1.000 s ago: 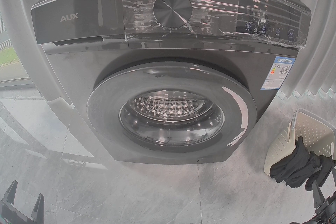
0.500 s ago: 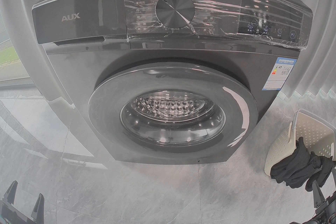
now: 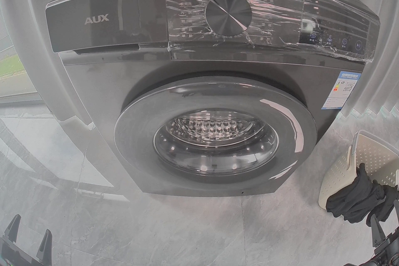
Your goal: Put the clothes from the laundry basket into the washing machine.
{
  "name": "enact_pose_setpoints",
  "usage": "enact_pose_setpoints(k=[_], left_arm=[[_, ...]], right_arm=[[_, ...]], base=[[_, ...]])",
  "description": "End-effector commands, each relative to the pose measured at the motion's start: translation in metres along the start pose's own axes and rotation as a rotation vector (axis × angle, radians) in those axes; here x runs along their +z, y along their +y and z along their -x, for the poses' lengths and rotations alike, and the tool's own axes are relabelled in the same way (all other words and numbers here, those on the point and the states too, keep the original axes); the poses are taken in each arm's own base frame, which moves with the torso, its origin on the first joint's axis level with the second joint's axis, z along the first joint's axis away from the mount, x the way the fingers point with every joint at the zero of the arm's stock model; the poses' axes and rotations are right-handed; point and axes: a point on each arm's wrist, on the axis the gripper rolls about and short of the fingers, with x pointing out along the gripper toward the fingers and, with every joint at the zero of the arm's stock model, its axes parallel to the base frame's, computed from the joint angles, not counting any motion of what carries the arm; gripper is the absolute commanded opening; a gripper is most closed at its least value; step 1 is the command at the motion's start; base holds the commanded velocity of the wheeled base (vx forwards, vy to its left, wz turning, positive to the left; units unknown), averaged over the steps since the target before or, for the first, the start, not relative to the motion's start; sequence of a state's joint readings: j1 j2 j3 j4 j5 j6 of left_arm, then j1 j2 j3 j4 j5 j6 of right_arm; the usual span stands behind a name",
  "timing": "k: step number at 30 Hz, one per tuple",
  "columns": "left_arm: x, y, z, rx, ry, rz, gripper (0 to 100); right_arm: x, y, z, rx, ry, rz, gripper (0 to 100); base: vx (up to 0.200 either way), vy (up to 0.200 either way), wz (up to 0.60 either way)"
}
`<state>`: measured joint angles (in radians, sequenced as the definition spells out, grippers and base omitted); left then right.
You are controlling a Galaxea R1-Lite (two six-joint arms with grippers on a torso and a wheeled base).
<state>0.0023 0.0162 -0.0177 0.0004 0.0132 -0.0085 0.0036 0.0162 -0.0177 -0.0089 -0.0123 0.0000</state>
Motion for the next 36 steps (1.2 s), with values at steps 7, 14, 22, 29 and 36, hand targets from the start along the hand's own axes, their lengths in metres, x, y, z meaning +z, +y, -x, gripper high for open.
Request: enact_pose_setpoints(k=[7, 14, 22, 29, 36], left_arm=[[-0.0051, 0.0, -0.0004, 0.0, 0.006, -0.001, 100], [-0.0053, 0.0, -0.0004, 0.001, 0.007, -0.002, 100], [-0.0053, 0.0, -0.0004, 0.001, 0.007, -0.004, 100], [-0.0053, 0.0, -0.0004, 0.0, 0.007, -0.004, 100], [-0.0053, 0.0, -0.0003, 0.001, 0.006, -0.004, 100]], right_arm=[[-0.005, 0.0, -0.001, 0.001, 0.013, 0.0, 100], [-0.005, 0.0, -0.001, 0.001, 0.013, 0.0, 100], [-0.005, -0.0001, -0.001, 0.004, 0.013, -0.001, 100], [-0.0052, 0.0003, -0.0008, 0.015, 0.013, 0.02, 100], [-0.0052, 0.0003, -0.0006, 0.016, 0.01, 0.015, 100]], base=[[-0.171, 0.0, 0.0], [-0.086, 0.0, 0.0], [0.0, 0.0, 0.0], [0.0, 0.0, 0.0], [0.0, 0.0, 0.0]])
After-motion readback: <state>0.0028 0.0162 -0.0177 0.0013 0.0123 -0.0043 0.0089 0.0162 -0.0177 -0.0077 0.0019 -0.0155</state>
